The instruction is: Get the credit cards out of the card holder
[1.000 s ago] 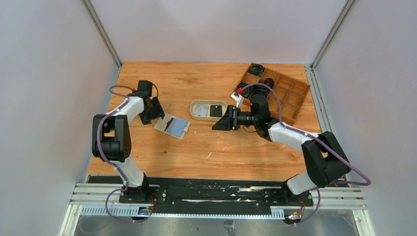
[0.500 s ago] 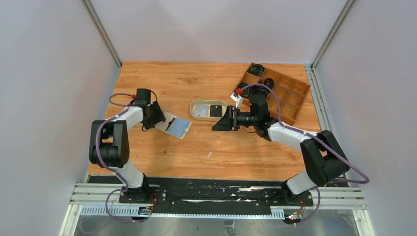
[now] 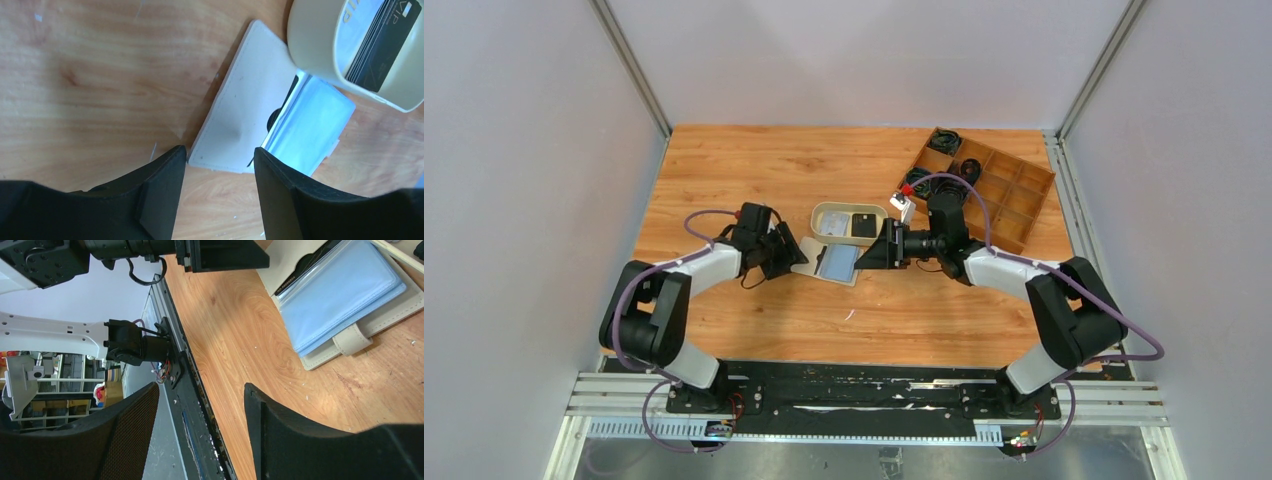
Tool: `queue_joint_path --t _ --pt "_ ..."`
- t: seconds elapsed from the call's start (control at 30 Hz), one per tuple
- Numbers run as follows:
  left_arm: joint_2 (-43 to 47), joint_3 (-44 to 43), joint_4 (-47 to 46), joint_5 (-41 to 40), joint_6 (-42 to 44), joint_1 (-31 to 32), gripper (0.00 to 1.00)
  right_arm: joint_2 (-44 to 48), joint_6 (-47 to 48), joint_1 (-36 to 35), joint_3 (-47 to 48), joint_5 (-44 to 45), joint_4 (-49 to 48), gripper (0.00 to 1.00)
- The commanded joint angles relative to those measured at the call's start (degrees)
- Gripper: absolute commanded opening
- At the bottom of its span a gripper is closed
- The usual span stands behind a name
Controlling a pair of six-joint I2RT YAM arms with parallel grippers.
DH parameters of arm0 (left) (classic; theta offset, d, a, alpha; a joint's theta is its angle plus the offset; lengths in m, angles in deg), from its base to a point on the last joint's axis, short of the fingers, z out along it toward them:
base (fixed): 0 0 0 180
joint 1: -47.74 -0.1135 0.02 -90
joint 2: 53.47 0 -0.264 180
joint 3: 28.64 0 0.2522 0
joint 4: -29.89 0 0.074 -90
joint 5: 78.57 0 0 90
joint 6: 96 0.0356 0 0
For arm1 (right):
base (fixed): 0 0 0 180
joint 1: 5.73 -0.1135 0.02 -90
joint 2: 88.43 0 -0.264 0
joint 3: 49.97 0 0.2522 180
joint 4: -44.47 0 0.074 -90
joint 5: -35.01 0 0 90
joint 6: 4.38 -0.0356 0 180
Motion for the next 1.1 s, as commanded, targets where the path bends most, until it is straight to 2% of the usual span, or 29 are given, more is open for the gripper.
queue_joint_path --t 0.0,0.23,0.37,0.57,0.8,1.07 --pt "1.5 5.1 5.7 1.1 -4.3 0.6 0.62 -0.6 1.4 0.0 1.0 -1.1 -0.2 0.67" --pt "4.4 10.3 -1.1 3.3 -8.0 0.8 0.63 -2.1 -0.8 0.1 -1.5 5.7 -1.6 0.66" --pt "3.2 11.7 -5.4 3.2 -8.9 0.8 0.62 -5.0 -5.7 0.1 -3.7 7.9 -7.6 0.66" --pt "3.0 13.7 -8.7 -0.5 -10.6 0.8 0.61 -7.6 -8.2 0.1 -3.8 7.6 -11.3 0.66" --pt "5.5 22.1 -19.6 -4.6 -20.9 0.8 0.61 -8.3 -8.5 0.1 -3.8 7.5 -12.4 0.65" --pt "10.3 27.8 -24.9 -11.4 -27.6 0.8 0.61 -8.7 -9.9 0.0 -4.6 7.6 -15.3 0.65"
